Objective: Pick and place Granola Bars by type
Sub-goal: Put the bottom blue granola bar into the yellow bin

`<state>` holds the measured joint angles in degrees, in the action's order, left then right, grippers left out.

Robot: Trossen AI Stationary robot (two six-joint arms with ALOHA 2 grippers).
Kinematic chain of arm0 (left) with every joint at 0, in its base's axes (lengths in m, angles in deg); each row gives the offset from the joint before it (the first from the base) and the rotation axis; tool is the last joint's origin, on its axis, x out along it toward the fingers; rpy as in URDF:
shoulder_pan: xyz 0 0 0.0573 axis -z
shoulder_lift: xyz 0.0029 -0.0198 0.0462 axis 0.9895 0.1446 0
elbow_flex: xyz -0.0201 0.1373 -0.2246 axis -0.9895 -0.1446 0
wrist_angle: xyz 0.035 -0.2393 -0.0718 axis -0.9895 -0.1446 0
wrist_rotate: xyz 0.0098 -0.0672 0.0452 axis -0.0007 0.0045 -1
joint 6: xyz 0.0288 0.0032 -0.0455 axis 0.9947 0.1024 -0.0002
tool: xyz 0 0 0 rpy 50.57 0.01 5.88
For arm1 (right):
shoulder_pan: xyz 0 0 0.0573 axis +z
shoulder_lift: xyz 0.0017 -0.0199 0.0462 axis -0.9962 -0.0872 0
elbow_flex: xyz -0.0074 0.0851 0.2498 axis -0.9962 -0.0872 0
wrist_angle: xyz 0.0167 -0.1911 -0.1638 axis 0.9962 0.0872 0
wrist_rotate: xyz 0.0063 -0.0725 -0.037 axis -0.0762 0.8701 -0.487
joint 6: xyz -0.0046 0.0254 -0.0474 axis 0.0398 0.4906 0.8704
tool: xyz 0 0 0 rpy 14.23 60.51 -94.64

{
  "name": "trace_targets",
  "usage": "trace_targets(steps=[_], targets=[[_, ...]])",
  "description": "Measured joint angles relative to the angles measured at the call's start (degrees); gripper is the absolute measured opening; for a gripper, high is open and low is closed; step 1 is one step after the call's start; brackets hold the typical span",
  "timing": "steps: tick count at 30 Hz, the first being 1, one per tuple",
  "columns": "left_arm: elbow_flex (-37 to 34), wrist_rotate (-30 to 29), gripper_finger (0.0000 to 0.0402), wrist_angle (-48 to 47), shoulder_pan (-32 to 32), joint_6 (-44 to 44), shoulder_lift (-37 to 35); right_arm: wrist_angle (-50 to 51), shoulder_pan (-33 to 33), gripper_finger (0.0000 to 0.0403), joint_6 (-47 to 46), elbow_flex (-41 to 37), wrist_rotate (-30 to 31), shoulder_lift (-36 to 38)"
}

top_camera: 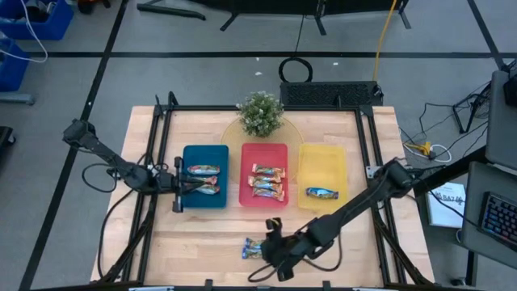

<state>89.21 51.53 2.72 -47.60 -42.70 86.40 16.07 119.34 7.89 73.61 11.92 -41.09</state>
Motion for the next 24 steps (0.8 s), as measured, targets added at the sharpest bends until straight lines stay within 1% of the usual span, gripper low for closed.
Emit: trace_targets(steps=[2, 4, 8, 12, 16, 19, 21, 24], targets=[[0.00, 0.00, 0.0031, -1.10, 0.00, -0.29, -0.01, 0.40, -0.37, 0.0185, -0.82, 0.00, -3.14, -1.32], [0.00, -0.01, 0.0033, -1.72, 0.00, -0.30, 0.00, 1.45, -0.54, 0.0202, -1.92, -0.02, -4.92, -2.12], [0.00, -0.02, 0.0030, -1.93, 0.00, 0.48, -0.02, 1.76, -0.08, 0.0211, -3.47, -0.02, -4.93, -3.01], [0.00, -0.02, 0.0022, -2.12, 0.00, 0.78, 0.01, -2.09, 0.27, 0.0201, -4.51, -0.78, -4.81, -4.91], [0.02, -0.02, 0.0010, -2.65, 0.00, -0.28, 0.01, -3.72, 0.27, 0.0187, -6.17, -1.20, -4.96, -7.55], [0.02, 0.00, 0.0004, -2.78, 0.00, -0.36, 0.01, -2.92, 0.24, 0.0175, -6.42, -1.16, -6.42, -9.12], [0.02, 0.00, 0.0004, -2.78, 0.00, -0.73, -0.02, -2.08, 0.25, 0.0169, -6.23, -1.14, -6.12, -10.18], [0.02, 0.01, 0.0015, -2.76, 0.00, -0.93, -0.01, -1.30, 0.25, 0.0161, -5.30, -1.14, -6.41, -11.13]])
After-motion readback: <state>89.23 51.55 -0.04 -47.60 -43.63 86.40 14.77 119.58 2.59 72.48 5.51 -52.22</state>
